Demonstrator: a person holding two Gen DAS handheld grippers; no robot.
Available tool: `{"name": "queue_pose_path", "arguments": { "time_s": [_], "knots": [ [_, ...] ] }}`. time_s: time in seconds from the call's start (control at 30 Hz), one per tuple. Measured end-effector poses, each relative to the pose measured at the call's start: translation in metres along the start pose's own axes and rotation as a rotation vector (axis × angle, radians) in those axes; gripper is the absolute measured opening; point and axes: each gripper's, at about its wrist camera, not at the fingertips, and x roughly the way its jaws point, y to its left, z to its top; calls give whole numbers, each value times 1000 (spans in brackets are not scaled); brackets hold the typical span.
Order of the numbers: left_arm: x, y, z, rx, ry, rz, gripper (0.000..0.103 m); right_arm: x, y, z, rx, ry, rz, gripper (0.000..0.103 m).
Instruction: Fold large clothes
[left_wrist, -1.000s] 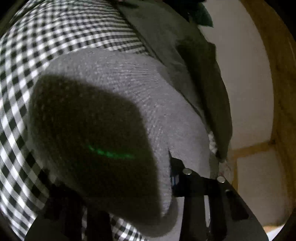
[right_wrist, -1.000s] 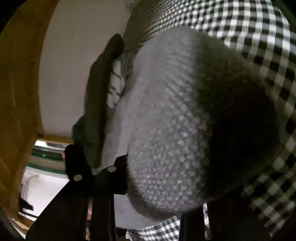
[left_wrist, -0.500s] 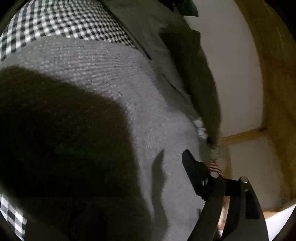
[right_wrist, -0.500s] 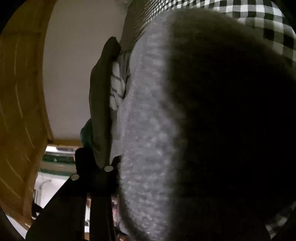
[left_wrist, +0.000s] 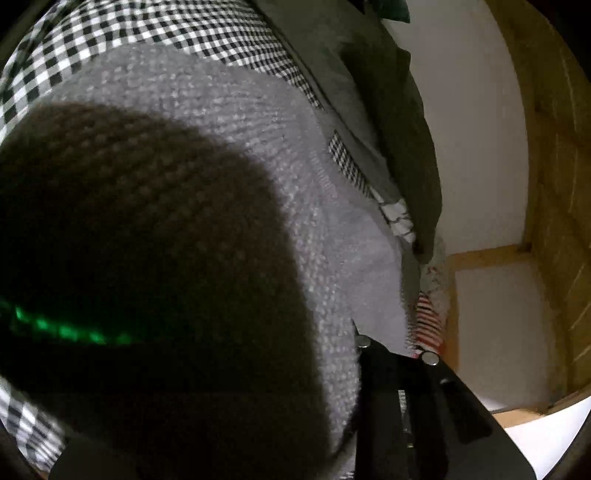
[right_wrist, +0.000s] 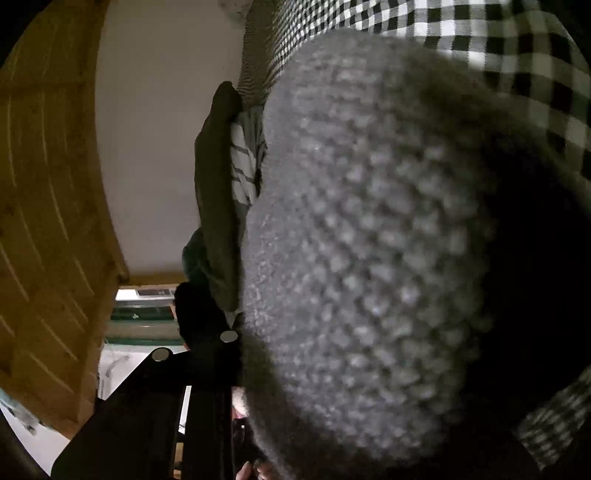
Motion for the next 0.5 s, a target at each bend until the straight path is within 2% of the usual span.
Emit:
{"name": "queue_pose_path", "arguments": {
  "time_s": [0.07, 0.2, 0.5],
  "knots": [
    [-2, -3, 2, 9, -12, -3, 25, 5, 7, -2, -10, 0, 3, 24],
    [-12, -25, 2, 66, -34, 9, 25, 21, 48, 2, -64, 9, -12, 24],
    [-28, -102, 32, 213, -34, 72, 25, 29, 144, 21, -220, 28, -51, 24]
  ]
}}
